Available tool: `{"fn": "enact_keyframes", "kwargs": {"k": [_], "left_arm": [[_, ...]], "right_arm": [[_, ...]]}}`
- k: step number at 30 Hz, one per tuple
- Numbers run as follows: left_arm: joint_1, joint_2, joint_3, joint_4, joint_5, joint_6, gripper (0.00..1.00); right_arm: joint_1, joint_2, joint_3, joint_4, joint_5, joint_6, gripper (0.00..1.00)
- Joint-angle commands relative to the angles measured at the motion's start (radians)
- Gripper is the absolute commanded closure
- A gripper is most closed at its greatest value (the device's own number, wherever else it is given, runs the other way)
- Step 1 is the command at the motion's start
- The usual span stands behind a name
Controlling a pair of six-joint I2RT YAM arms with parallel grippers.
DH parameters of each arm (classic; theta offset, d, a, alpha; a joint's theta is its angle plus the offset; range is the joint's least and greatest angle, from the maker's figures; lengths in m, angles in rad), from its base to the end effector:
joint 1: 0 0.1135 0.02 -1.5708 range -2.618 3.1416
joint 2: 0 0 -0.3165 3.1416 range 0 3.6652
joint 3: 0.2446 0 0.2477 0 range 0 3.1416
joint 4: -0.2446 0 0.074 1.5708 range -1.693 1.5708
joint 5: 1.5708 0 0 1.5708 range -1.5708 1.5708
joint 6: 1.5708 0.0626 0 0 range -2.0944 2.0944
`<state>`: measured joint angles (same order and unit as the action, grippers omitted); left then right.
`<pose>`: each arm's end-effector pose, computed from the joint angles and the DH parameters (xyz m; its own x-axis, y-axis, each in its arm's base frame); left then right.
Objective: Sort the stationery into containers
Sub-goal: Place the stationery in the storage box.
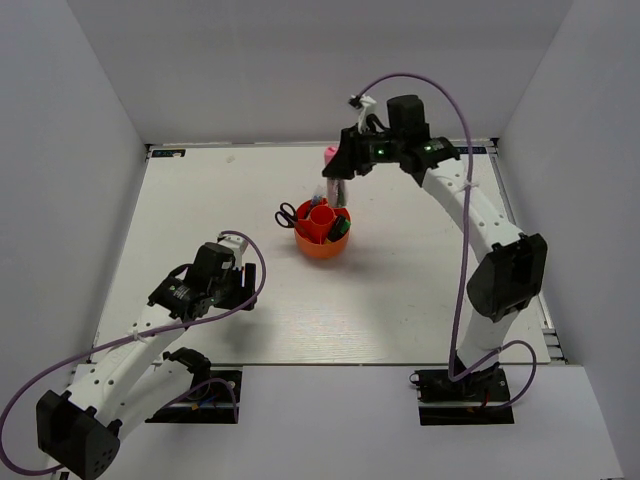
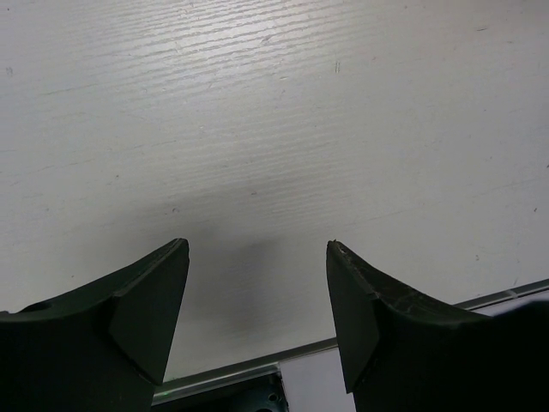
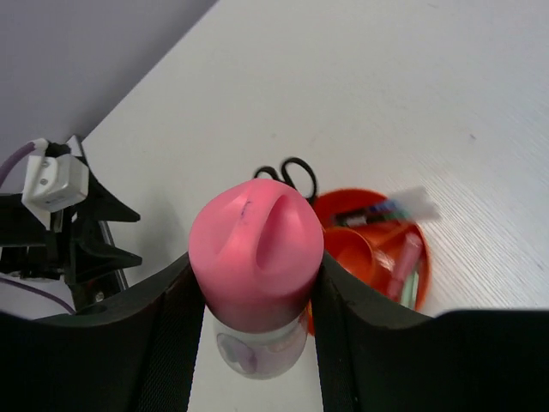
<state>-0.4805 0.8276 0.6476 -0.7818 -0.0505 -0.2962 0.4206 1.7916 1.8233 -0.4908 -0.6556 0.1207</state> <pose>0.1177 -0.0578 0.2506 -0.8229 0.1002 -0.5592 0.2048 0.9705 -0.1274 0.3846 0.2139 0.4351 -0.5006 -0.1194 -0.8574 -0.7678 0.5186 0.3761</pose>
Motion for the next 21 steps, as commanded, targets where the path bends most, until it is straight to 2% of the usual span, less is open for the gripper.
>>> {"fn": "enact_keyframes", "kwargs": {"k": [1,8,14,20,21], "left_arm": [[0.003,-0.016,-0.005,0.010,-0.018,0.005,0.24],[0.003,-0.027,-0.002,0.009,-0.022,0.012,0.24],[0.003,-0.022,0.000,0.006,-0.017,0.014,0.24],[0.003,-0.013,-0.002,0.006,-0.015,0.017,0.24],[0.002,-0.013,-0.002,0.006,-0.015,0.017,0.24]], "right_arm": [[0.058,0.022,-0.045,0.262,-0.075,0.043,1.00],[0.099,0.078,-0.151,0.452,-0.159,-0.016,1.00],[0.096,0.137,-0.165,0.541,-0.260,-0.079,1.00],[0.092,0.150,-0.187,0.617,-0.262,-0.110,1.00],[0.090,0.153,-0.187,0.617,-0.260,-0.156,1.00]]}}
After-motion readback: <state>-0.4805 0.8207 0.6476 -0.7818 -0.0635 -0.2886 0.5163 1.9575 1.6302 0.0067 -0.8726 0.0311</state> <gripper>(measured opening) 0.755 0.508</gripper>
